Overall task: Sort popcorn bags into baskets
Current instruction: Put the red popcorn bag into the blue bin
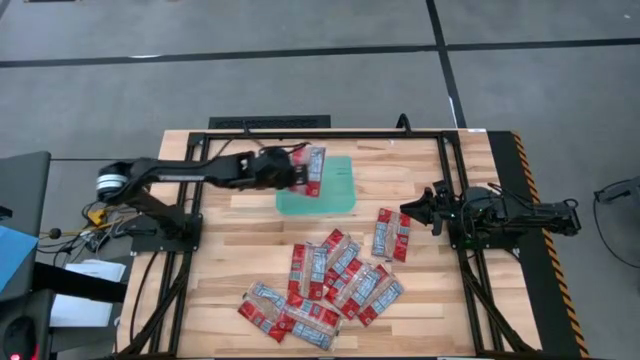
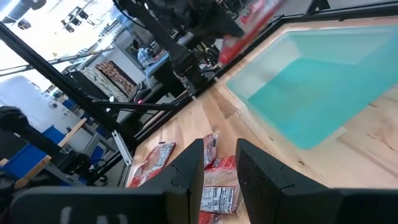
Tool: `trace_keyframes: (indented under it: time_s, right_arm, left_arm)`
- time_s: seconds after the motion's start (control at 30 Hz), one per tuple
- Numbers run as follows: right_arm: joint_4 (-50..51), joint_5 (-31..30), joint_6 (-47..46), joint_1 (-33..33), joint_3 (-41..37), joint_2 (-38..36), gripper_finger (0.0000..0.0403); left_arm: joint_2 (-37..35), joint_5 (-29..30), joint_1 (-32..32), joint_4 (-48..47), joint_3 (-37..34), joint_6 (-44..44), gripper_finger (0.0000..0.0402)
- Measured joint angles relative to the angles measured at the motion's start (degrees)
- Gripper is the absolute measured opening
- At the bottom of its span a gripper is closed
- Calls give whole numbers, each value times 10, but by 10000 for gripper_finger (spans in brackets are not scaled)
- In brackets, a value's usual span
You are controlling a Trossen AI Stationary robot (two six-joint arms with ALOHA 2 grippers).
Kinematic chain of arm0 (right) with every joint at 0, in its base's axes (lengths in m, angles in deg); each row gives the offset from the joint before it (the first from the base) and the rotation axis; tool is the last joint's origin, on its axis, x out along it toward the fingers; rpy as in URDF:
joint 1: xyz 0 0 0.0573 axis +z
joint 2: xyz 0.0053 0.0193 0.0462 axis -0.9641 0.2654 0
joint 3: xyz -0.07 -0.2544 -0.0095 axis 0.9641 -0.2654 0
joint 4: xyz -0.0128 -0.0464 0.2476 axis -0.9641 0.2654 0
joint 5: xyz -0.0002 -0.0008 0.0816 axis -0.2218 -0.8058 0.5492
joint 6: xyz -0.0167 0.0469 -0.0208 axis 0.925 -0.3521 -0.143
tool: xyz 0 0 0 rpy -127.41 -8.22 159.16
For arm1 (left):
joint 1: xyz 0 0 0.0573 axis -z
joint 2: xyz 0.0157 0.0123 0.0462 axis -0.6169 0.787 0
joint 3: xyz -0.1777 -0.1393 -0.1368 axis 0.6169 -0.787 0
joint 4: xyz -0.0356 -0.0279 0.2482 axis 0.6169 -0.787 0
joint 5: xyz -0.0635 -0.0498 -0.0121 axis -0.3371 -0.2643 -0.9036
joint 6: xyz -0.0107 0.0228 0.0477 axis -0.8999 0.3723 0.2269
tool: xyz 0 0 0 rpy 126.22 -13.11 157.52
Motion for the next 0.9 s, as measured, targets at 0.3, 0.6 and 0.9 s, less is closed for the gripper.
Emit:
trace_keyframes:
  time_s: [0.3,0.6,0.9]
  right_arm:
    - [-1,-14,5,0,0,0,118]
    - [-1,-14,5,0,0,0,118]
    - [-1,-15,15,0,0,0,118]
  left_arm:
    - [143,-24,-5,-5,81,-26,4]
    - [225,-41,-5,1,140,-39,4]
    - [229,-30,-6,13,141,-74,10]
